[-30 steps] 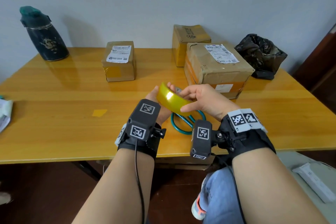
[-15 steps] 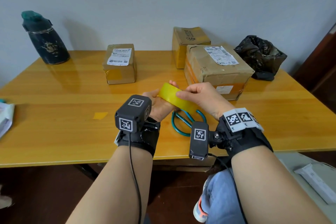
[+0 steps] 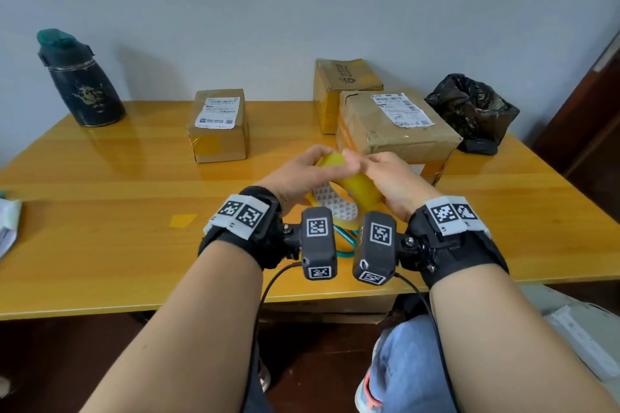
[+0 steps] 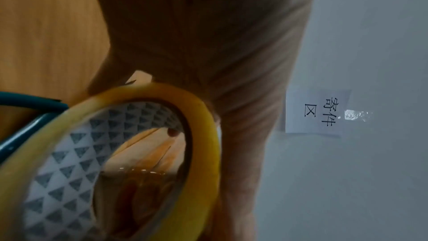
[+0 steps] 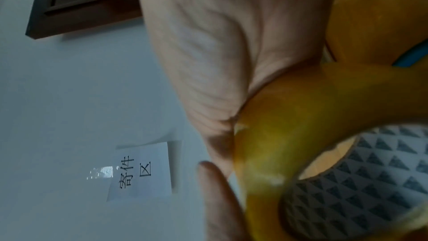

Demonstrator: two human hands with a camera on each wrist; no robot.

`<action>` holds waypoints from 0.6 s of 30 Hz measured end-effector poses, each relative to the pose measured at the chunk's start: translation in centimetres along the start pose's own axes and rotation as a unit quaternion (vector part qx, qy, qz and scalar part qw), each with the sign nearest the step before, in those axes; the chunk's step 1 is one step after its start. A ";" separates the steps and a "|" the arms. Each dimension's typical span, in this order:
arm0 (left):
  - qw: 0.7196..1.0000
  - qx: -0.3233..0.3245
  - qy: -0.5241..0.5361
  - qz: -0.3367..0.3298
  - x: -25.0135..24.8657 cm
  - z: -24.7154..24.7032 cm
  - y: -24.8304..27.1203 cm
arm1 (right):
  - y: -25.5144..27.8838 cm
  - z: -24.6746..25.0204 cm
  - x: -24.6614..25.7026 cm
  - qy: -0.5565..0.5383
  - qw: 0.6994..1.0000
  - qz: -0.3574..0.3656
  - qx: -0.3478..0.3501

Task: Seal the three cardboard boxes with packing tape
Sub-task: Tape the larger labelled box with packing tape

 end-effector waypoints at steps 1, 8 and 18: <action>1.000 0.014 -0.004 -0.005 -0.1 -0.3 0.0 | 0.1 -0.2 0.0 -0.015 1.000 -0.007 0.010; 0.993 0.015 0.115 -0.037 -0.5 0.2 0.9 | 1.7 -1.2 0.4 -0.105 0.988 -0.016 0.113; 0.985 -0.051 0.161 -0.042 0.6 1.6 0.8 | 1.5 -2.2 1.2 -0.046 0.989 -0.012 0.143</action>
Point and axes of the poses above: each hand's wrist, its own y-axis away from the middle knuckle, its own z-axis out of the back of the hand, x = y × z, the point moved 10 cm from there along -y, towards the middle knuckle, and after that the axes turned 2 degrees about x, right-handed, at the moved point
